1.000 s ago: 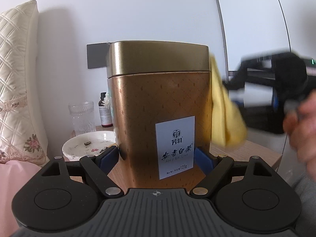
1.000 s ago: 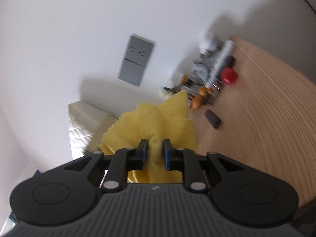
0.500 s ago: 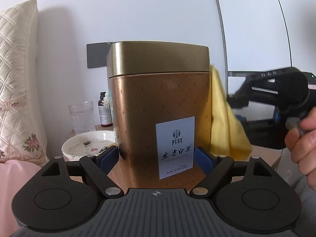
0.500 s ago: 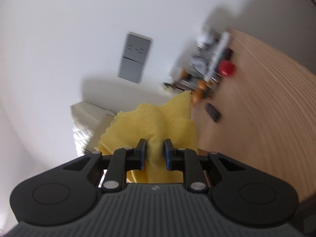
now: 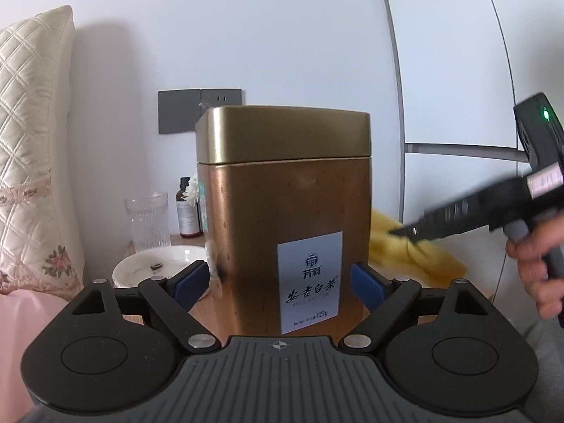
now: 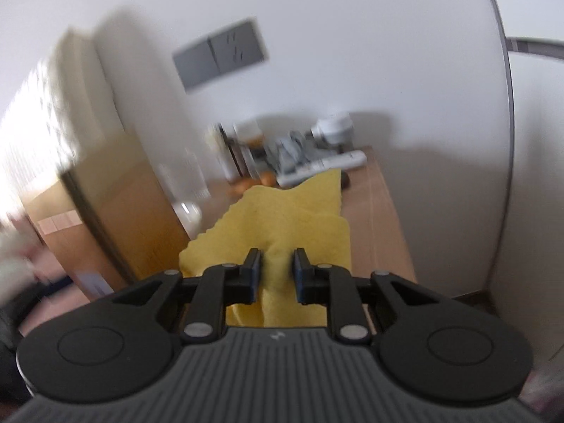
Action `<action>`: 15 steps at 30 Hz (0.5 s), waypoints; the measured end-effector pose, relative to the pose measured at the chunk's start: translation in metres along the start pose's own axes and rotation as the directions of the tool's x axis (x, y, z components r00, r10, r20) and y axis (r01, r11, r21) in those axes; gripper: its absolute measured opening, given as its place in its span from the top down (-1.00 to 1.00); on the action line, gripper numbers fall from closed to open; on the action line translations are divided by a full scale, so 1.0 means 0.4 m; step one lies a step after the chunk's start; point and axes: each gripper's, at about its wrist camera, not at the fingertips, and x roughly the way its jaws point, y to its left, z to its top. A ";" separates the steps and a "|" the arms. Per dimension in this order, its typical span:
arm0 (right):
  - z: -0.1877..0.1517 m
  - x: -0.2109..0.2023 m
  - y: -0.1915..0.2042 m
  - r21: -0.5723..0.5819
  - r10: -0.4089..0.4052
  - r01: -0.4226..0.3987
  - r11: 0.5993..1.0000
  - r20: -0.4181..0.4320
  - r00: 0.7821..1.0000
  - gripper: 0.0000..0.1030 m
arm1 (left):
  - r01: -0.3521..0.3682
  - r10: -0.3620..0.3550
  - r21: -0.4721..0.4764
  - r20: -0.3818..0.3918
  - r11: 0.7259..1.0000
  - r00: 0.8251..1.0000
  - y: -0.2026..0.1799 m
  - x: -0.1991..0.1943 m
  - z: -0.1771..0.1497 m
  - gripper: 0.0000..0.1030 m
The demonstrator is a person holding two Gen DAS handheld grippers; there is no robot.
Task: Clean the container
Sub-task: 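Lower the yellow cloth onto the nightstand and open the right gripper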
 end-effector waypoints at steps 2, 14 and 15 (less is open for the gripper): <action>-0.018 0.023 0.028 -0.114 -0.079 0.075 0.991 -0.032 0.996 0.60 | -0.005 0.005 0.002 -0.006 1.000 1.000 -0.008 -0.008 0.001 -0.75; -0.063 0.058 0.010 -0.093 -0.072 0.067 0.993 -0.052 0.996 0.14 | -0.103 0.096 -0.078 -0.084 0.992 0.992 0.073 0.109 -0.011 -0.96; -0.057 0.047 0.013 -0.085 -0.066 0.062 0.994 -0.045 0.997 0.02 | -0.122 0.114 -0.086 -0.093 0.989 0.989 0.070 0.099 -0.007 -0.97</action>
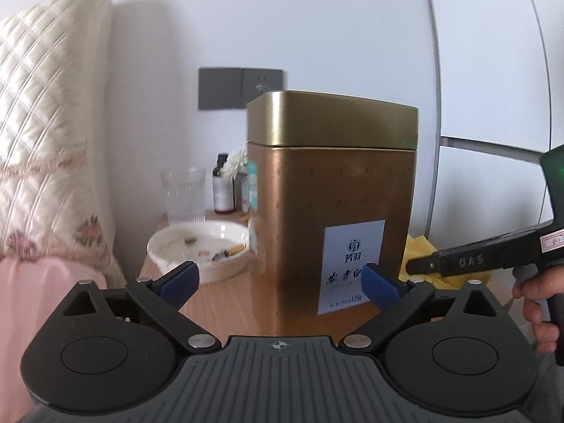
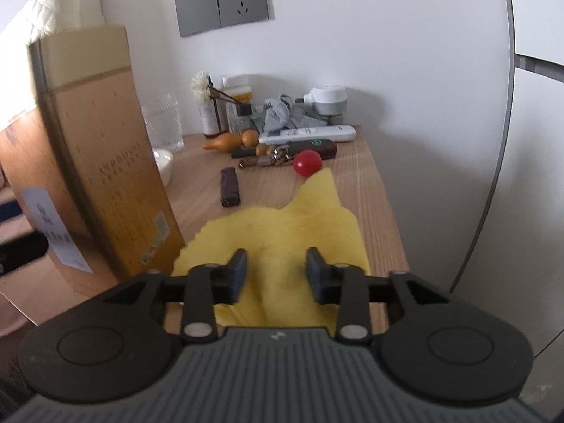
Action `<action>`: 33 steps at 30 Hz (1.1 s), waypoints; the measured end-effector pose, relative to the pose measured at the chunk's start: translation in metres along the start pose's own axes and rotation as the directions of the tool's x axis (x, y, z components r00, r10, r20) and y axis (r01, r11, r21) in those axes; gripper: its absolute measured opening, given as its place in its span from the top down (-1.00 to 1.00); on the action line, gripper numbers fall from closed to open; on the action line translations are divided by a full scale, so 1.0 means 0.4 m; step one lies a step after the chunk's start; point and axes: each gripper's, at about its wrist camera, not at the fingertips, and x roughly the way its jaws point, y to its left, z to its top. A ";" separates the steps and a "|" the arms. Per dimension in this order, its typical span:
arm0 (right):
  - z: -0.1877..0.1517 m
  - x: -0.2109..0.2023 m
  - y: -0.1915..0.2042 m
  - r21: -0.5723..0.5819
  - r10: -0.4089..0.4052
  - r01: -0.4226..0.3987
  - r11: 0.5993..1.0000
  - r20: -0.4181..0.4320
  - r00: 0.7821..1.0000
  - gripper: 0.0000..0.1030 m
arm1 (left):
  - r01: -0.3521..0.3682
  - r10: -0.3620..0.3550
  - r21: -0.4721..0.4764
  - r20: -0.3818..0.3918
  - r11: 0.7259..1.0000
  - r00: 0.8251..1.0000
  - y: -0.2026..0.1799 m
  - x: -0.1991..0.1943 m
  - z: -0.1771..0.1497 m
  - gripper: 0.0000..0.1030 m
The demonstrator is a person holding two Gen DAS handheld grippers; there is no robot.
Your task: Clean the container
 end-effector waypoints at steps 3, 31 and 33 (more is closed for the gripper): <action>0.013 -0.049 0.006 0.014 0.024 -0.024 1.000 0.037 0.999 -0.37 | -0.099 0.099 -0.003 -0.014 0.995 0.995 -0.009 -0.025 0.025 -0.99; 0.037 -0.467 0.178 0.030 0.031 -0.037 0.999 0.162 0.986 -1.00 | -0.262 0.261 -0.085 -0.029 0.961 0.965 0.033 -0.067 0.168 -1.00; 0.029 -0.485 0.187 0.038 0.033 -0.040 0.999 0.172 0.985 -1.00 | -0.261 0.258 -0.086 -0.035 0.962 0.965 0.033 -0.079 0.160 -1.00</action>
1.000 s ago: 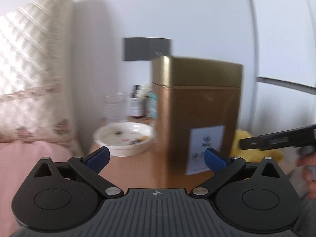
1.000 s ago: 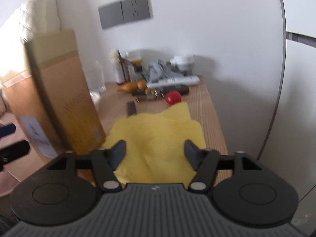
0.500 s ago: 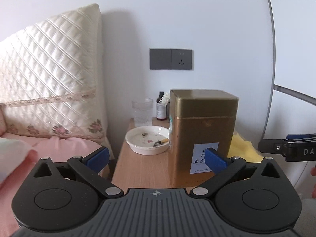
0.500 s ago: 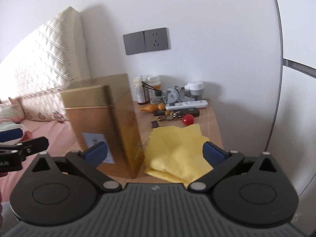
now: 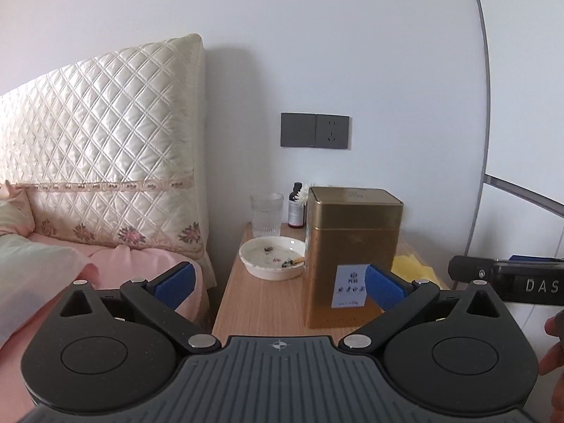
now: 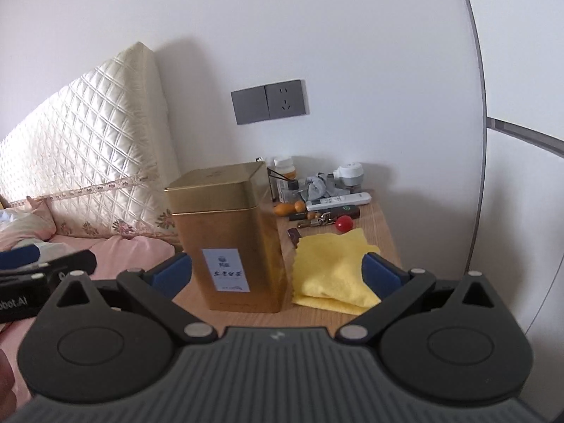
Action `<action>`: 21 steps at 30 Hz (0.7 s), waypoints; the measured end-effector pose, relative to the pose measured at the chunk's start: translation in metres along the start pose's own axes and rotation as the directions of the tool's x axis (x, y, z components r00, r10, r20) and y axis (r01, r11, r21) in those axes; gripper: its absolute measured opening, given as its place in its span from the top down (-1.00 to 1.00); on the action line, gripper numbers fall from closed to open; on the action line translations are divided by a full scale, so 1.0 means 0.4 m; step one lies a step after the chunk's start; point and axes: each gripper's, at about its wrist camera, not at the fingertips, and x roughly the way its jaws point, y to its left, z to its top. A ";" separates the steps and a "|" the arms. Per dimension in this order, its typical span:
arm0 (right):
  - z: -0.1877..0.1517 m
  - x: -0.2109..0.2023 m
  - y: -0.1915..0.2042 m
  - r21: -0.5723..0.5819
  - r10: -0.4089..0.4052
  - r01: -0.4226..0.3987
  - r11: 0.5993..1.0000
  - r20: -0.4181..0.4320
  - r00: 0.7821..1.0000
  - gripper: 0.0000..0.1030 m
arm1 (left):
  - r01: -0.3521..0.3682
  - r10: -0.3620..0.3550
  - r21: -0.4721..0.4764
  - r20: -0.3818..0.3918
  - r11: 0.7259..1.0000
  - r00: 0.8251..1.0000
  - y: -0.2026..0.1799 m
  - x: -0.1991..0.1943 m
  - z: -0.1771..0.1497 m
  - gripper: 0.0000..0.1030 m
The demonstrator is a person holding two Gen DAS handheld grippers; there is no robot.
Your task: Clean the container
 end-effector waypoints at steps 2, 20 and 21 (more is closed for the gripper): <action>-0.006 -0.013 0.007 0.008 0.003 -0.003 1.000 0.006 1.000 -1.00 | -0.022 0.022 0.011 -0.009 1.000 1.000 0.001 -0.006 -0.008 -1.00; -0.048 -0.011 0.057 -0.016 -0.008 0.008 1.000 -0.020 1.000 -1.00 | -0.010 0.009 -0.024 -0.034 1.000 0.999 0.041 0.020 -0.037 -1.00; -0.048 -0.011 0.057 -0.016 -0.007 0.007 1.000 -0.022 1.000 -1.00 | -0.008 0.007 -0.024 -0.034 1.000 0.999 0.041 0.021 -0.038 -1.00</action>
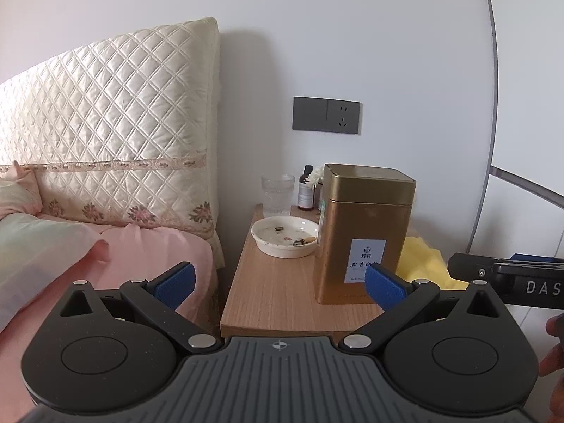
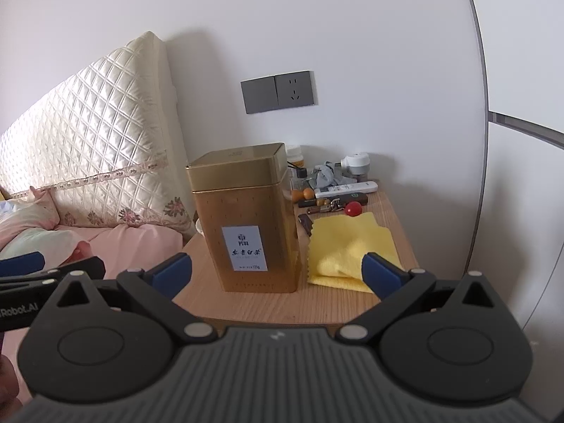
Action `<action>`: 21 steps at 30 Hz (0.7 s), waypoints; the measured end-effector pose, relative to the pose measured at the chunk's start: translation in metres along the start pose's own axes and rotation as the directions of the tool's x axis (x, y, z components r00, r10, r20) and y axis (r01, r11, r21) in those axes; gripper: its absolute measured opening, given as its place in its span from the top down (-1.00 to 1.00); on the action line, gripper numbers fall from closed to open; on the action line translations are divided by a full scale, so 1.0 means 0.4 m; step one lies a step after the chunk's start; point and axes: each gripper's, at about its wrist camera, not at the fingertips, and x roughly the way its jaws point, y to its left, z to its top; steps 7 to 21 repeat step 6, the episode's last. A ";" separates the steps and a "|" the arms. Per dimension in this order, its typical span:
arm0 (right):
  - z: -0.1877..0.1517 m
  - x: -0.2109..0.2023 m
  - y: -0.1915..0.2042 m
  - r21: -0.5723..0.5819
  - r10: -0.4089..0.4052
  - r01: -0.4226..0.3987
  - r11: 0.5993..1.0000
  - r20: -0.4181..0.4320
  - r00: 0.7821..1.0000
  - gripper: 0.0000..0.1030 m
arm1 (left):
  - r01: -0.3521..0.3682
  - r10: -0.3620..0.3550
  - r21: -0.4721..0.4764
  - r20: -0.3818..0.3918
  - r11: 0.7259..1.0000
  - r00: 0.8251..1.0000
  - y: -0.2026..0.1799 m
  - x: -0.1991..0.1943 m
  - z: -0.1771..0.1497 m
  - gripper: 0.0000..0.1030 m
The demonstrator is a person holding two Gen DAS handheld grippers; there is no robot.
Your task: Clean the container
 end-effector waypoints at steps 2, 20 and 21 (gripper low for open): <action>-0.001 -0.001 0.000 -0.001 -0.001 0.001 1.000 -0.002 1.000 -1.00 | 0.001 -0.001 0.001 -0.001 1.000 1.000 0.000 -0.002 0.000 -1.00; 0.000 -0.002 -0.001 -0.003 -0.005 0.005 1.000 0.000 1.000 -1.00 | -0.007 0.007 0.004 0.002 1.000 1.000 -0.002 -0.009 -0.002 -1.00; 0.000 -0.002 -0.001 -0.003 -0.005 0.005 1.000 0.000 1.000 -1.00 | -0.007 0.007 0.004 0.002 1.000 1.000 -0.002 -0.009 -0.002 -1.00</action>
